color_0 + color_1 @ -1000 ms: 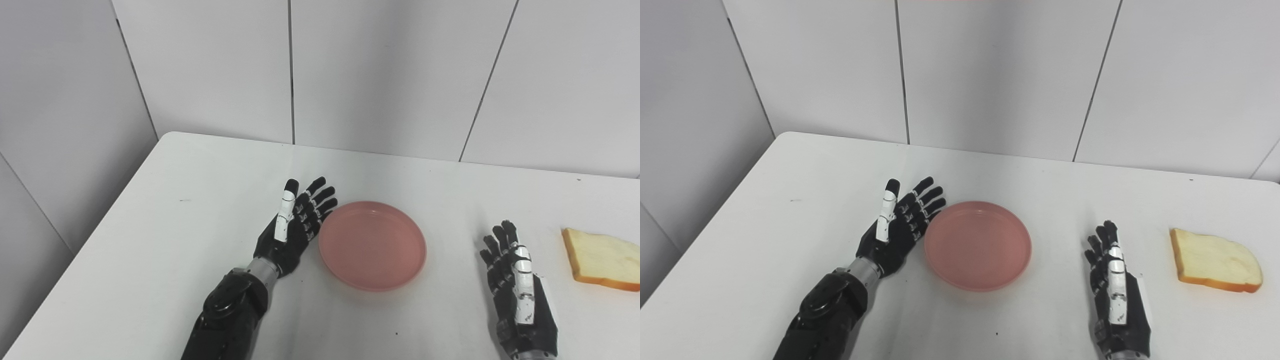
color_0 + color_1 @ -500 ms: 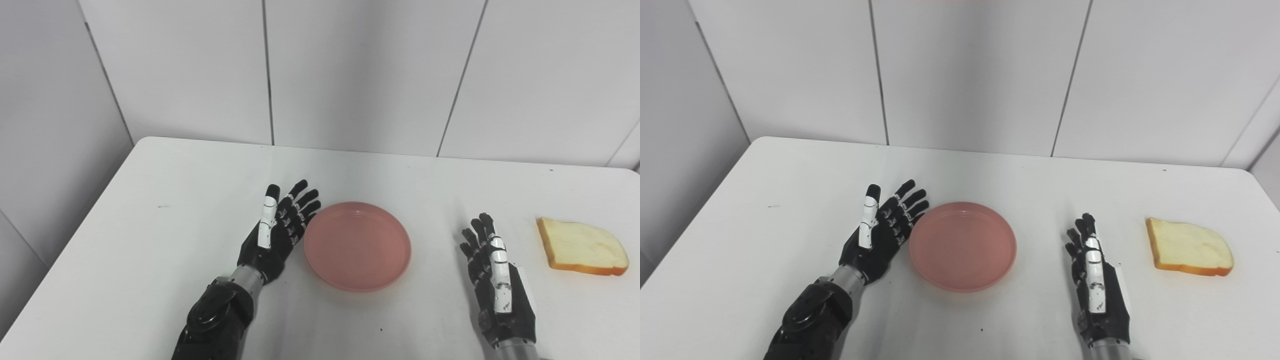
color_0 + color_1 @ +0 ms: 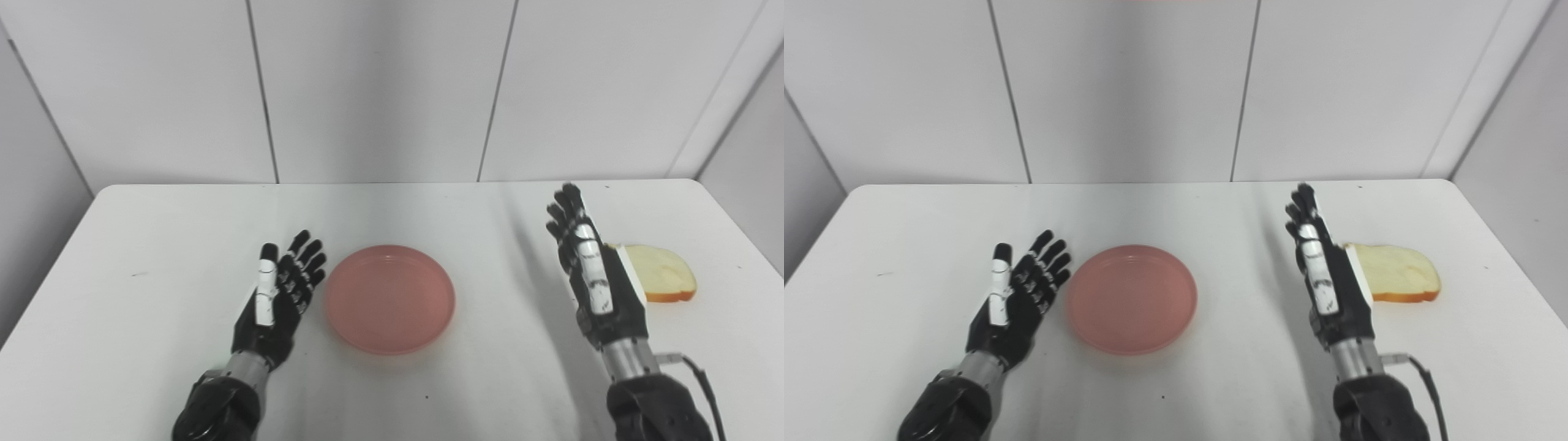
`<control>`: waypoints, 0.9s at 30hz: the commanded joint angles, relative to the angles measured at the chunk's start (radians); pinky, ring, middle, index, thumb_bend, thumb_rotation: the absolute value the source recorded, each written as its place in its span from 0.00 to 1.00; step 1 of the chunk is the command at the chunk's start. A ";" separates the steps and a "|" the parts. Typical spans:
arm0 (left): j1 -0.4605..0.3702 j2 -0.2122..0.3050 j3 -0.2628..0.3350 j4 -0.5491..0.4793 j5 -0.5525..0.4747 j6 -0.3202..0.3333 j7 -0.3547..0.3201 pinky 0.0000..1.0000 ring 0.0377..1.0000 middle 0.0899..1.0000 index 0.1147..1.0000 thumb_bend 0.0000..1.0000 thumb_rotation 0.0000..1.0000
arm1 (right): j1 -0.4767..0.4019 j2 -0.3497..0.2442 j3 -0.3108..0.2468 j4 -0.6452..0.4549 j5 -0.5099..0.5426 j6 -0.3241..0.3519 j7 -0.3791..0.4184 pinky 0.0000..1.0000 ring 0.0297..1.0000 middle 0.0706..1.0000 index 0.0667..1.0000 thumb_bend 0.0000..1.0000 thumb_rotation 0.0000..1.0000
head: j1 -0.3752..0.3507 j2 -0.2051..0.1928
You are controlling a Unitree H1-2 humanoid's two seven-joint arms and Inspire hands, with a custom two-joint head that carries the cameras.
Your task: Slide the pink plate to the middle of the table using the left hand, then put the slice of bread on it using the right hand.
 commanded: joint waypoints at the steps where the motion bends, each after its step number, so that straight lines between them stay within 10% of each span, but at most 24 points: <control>1: -0.002 0.008 0.007 -0.028 -0.014 0.008 -0.008 1.00 0.98 0.97 0.95 0.82 0.99 | -0.071 -0.052 -0.026 -0.055 -0.037 0.020 -0.004 0.93 0.94 0.95 0.97 0.77 0.84 | -0.016 -0.004; 11: 0.002 0.048 0.022 -0.028 -0.058 0.036 -0.046 1.00 0.99 0.98 0.96 0.80 1.00 | -0.208 -0.372 -0.025 -0.080 -0.265 0.137 0.109 0.88 0.93 0.96 0.98 0.96 0.80 | -0.103 -0.021; 16: 0.003 0.051 0.033 -0.030 -0.070 0.039 -0.044 1.00 0.98 0.98 0.97 0.79 0.99 | -0.240 -0.485 -0.035 -0.038 -0.231 0.152 0.199 0.90 0.97 0.99 1.00 1.00 0.56 | -0.141 -0.025; 27: -0.005 0.060 0.053 -0.023 -0.085 0.065 -0.051 1.00 0.99 0.97 0.96 0.80 0.97 | -0.278 -0.721 0.101 0.029 -0.422 0.337 0.418 0.89 0.98 1.00 1.00 1.00 0.41 | -0.216 -0.027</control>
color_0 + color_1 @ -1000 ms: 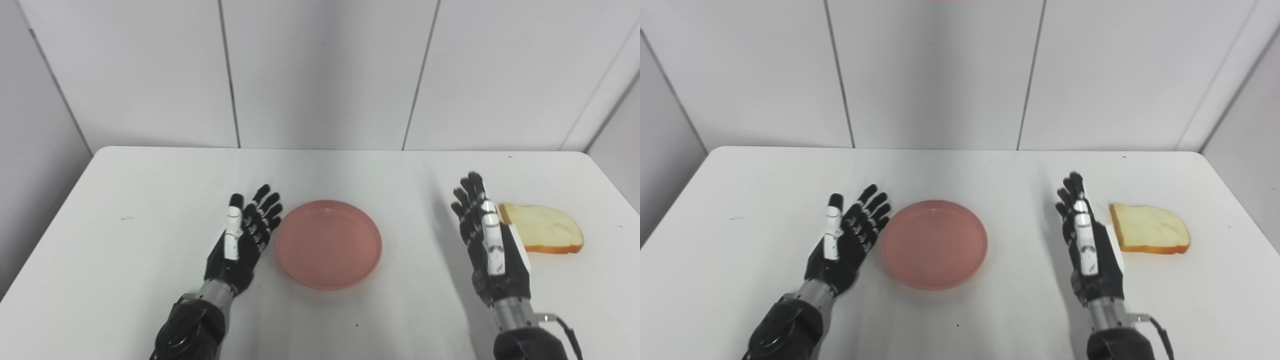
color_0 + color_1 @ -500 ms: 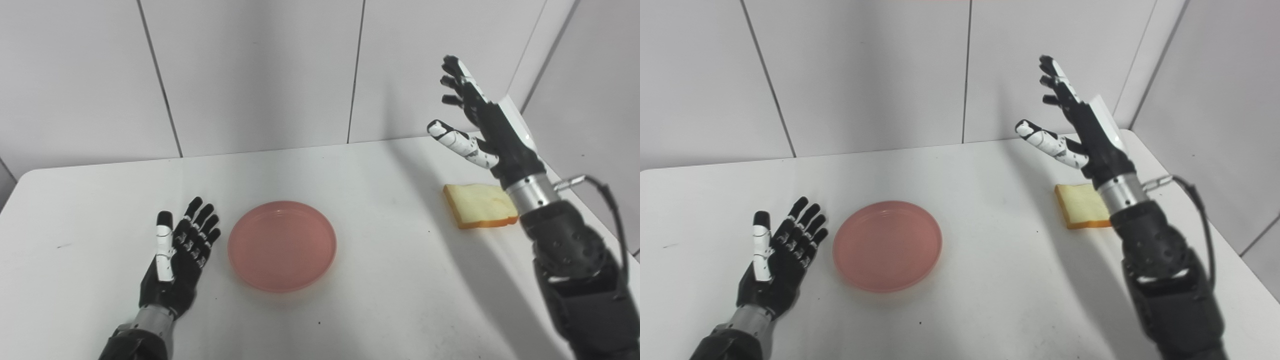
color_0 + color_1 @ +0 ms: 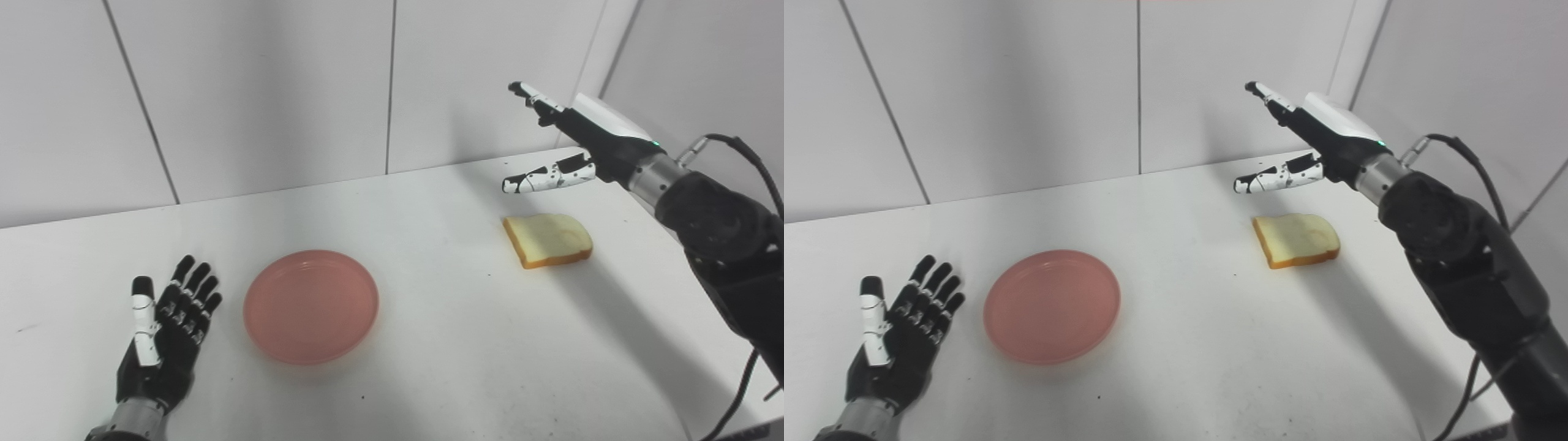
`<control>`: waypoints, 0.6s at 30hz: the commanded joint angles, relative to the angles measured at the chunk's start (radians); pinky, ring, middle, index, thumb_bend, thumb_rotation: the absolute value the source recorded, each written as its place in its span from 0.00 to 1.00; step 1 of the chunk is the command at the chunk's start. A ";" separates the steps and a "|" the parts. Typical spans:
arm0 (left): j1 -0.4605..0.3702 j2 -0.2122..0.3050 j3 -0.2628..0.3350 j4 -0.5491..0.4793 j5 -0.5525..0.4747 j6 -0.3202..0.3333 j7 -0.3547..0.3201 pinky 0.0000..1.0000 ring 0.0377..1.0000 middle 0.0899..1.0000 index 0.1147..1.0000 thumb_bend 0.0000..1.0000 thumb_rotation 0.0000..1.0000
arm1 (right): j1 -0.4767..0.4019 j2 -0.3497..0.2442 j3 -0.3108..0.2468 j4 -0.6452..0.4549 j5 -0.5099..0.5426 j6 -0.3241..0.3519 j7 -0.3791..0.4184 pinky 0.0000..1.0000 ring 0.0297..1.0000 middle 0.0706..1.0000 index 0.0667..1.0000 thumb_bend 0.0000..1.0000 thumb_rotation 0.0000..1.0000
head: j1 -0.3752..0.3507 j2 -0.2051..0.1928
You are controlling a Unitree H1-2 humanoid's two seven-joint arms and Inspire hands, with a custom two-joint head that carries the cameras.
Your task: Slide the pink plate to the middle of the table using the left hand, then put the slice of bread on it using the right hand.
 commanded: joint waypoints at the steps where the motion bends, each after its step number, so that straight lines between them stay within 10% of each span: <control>1: -0.012 0.012 0.000 -0.002 -0.010 0.007 -0.013 1.00 0.99 0.97 0.96 0.79 0.98 | -0.052 -0.049 0.016 0.013 -0.037 0.029 0.033 0.88 0.98 1.00 1.00 1.00 0.39 | -0.005 0.001; 18: -0.008 0.027 0.024 -0.021 -0.047 0.035 -0.025 1.00 0.99 0.98 0.97 0.76 0.97 | -0.169 -0.063 0.253 0.301 -0.252 -0.063 0.157 0.97 1.00 1.00 1.00 1.00 0.44 | -0.037 0.014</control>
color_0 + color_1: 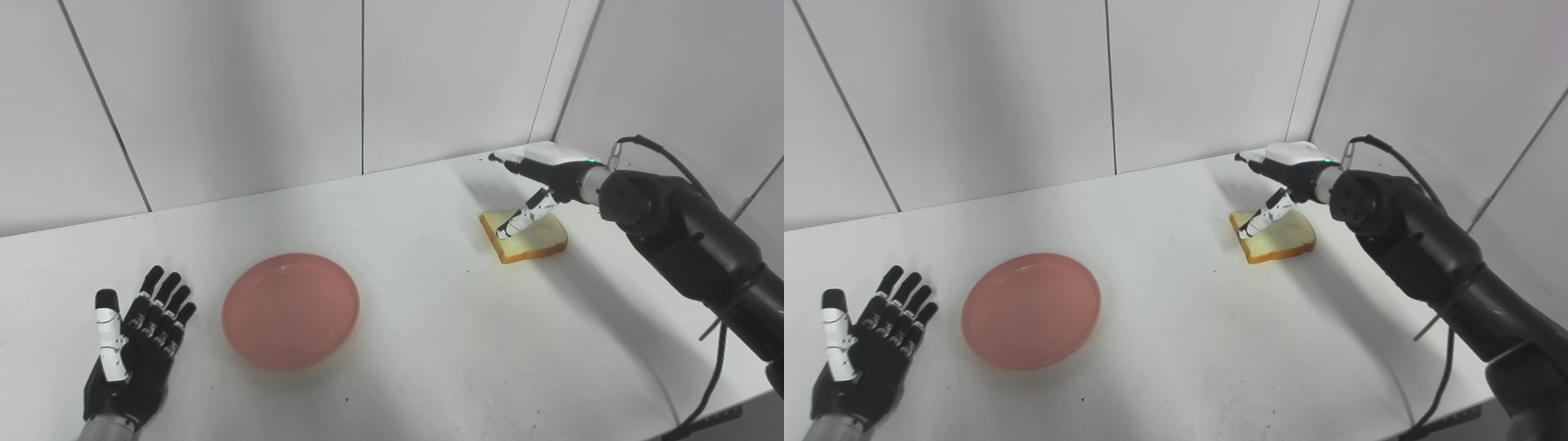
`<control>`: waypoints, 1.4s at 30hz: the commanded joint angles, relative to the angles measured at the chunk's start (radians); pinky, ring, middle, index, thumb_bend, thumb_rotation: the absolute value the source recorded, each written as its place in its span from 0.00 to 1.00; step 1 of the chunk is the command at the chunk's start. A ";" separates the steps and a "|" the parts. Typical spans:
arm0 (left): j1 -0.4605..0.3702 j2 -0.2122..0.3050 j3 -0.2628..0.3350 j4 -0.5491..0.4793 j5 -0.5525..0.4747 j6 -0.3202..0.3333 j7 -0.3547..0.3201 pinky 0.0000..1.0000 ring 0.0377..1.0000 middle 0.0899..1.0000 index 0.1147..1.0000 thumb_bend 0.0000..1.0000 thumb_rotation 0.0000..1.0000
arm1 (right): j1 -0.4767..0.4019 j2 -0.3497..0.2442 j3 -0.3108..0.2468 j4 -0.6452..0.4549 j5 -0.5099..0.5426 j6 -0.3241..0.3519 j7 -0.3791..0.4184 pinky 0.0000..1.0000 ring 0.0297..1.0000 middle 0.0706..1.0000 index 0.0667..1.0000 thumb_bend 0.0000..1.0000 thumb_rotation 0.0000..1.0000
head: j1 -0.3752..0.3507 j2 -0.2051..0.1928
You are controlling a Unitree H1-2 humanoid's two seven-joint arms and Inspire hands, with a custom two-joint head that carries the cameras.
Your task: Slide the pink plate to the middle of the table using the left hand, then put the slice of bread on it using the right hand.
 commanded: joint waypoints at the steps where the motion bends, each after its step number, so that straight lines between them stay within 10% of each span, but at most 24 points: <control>1: -0.008 0.010 0.005 -0.013 -0.017 0.004 -0.013 1.00 0.99 0.98 0.98 0.76 0.97 | -0.059 -0.025 -0.008 0.014 -0.027 -0.048 -0.015 0.97 1.00 1.00 1.00 1.00 0.43 | 0.001 0.002; 26: 0.011 0.022 -0.020 -0.066 0.022 0.038 0.009 1.00 0.99 0.98 0.98 0.78 0.98 | -0.106 0.028 0.132 0.164 -0.232 -0.184 0.070 1.00 1.00 1.00 1.00 1.00 0.44 | 0.017 0.025; 42: 0.011 0.026 -0.019 -0.059 0.011 0.044 -0.006 1.00 0.98 0.98 0.97 0.80 0.95 | -0.120 0.016 0.113 0.228 -0.251 -0.195 0.124 1.00 1.00 1.00 1.00 1.00 0.40 | 0.017 0.033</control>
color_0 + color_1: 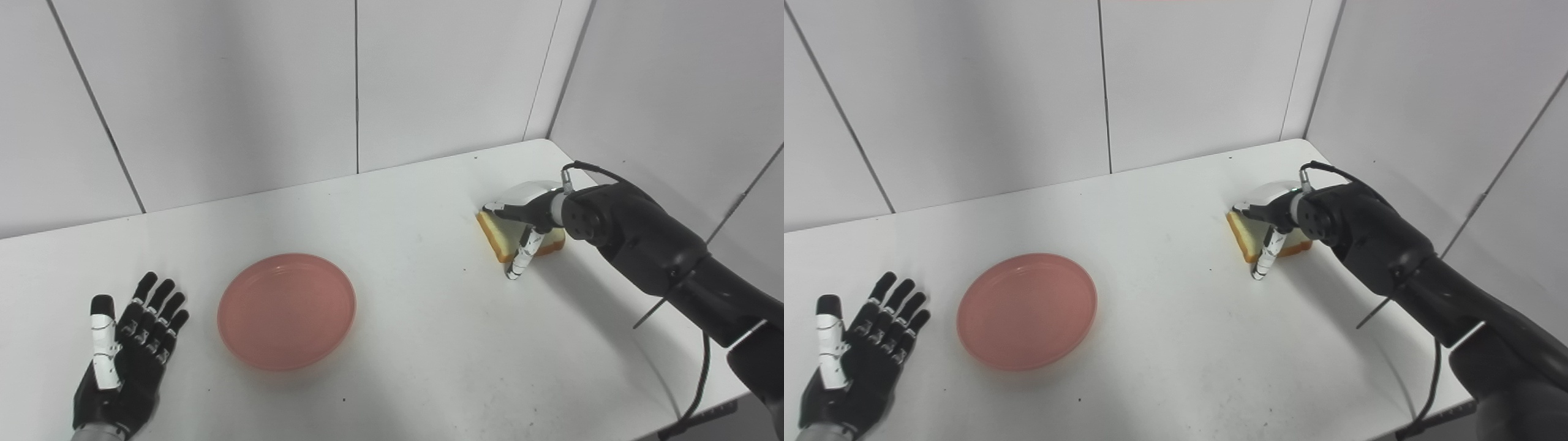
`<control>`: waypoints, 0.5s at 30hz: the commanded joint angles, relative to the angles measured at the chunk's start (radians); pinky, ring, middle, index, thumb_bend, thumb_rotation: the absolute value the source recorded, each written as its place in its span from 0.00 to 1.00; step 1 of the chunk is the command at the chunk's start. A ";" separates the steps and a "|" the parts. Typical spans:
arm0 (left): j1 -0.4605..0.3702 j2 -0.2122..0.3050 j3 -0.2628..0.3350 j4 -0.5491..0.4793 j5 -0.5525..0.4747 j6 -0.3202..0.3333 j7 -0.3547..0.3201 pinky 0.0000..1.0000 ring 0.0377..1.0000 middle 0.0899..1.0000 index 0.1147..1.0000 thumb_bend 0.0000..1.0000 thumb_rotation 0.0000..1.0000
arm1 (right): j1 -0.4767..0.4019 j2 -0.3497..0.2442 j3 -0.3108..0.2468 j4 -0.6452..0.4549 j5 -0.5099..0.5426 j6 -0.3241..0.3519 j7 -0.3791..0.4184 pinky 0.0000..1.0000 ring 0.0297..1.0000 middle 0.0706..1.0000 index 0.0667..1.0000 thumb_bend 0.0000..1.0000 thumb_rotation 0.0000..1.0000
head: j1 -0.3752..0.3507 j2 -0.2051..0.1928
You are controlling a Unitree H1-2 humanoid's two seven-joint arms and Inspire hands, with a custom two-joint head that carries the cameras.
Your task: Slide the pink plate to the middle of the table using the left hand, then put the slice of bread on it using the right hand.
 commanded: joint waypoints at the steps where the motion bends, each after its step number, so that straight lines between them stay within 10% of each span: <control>1: -0.004 0.011 -0.001 -0.020 -0.012 0.010 -0.011 1.00 0.99 0.98 0.97 0.80 0.95 | -0.055 -0.029 -0.018 0.019 -0.011 -0.008 0.000 1.00 1.00 1.00 1.00 1.00 0.38 | 0.001 -0.001; 13: 0.000 0.013 -0.001 -0.012 -0.009 0.014 -0.017 1.00 0.97 0.97 0.96 0.82 0.93 | -0.138 0.051 -0.017 0.225 -0.005 -0.028 -0.111 0.85 0.99 1.00 1.00 1.00 0.32 | 0.005 0.005; 15: 0.000 0.014 -0.001 -0.011 -0.011 0.013 -0.020 1.00 0.97 0.97 0.96 0.82 0.93 | -0.128 0.062 -0.035 0.229 0.006 -0.044 -0.166 0.50 0.61 0.68 0.95 1.00 0.24 | 0.006 0.006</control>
